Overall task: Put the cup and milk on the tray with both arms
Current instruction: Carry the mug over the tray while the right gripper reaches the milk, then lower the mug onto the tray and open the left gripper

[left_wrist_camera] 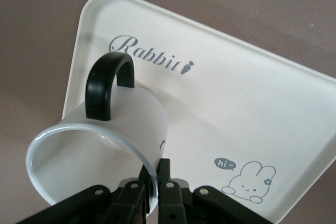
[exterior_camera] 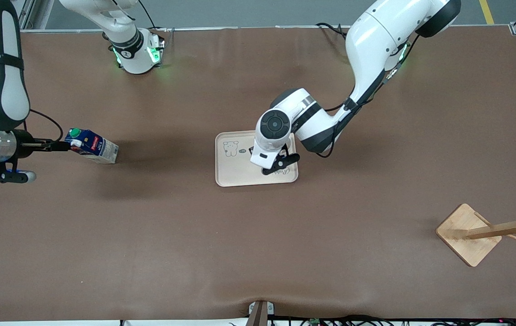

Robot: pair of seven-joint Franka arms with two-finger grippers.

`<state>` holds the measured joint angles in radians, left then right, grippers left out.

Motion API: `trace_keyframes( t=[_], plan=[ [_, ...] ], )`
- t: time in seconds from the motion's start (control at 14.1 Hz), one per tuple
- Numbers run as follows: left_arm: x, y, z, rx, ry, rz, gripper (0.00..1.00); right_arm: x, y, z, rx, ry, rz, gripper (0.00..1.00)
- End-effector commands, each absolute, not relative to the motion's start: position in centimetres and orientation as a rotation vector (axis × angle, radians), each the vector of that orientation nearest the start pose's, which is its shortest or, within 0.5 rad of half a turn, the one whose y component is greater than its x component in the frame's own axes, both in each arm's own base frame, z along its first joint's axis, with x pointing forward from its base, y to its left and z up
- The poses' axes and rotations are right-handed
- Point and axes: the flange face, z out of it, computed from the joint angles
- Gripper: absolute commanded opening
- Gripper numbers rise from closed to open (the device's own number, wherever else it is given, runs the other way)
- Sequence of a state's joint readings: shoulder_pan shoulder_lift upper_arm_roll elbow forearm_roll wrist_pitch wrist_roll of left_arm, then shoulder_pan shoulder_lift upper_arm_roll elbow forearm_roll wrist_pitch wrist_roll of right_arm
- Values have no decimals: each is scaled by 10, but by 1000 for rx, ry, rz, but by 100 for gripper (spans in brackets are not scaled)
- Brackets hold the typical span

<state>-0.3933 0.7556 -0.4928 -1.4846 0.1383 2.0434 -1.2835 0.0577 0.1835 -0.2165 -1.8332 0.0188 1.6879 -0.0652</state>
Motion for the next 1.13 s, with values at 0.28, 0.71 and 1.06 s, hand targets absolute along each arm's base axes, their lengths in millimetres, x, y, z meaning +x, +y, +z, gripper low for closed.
trace_keyframes(
  t=[0.28,0.71,1.06],
  plan=[
    [506,-491,252,-3028,-670,329,100,506,-85,383,-3060,107,368,100],
    [526,-476,307,-3067,-748,238,100,497,-89,356,-3065,92,335,100],
    [577,-398,382,-3045,-927,115,100,492,-85,335,-3069,85,343,86]
  ],
)
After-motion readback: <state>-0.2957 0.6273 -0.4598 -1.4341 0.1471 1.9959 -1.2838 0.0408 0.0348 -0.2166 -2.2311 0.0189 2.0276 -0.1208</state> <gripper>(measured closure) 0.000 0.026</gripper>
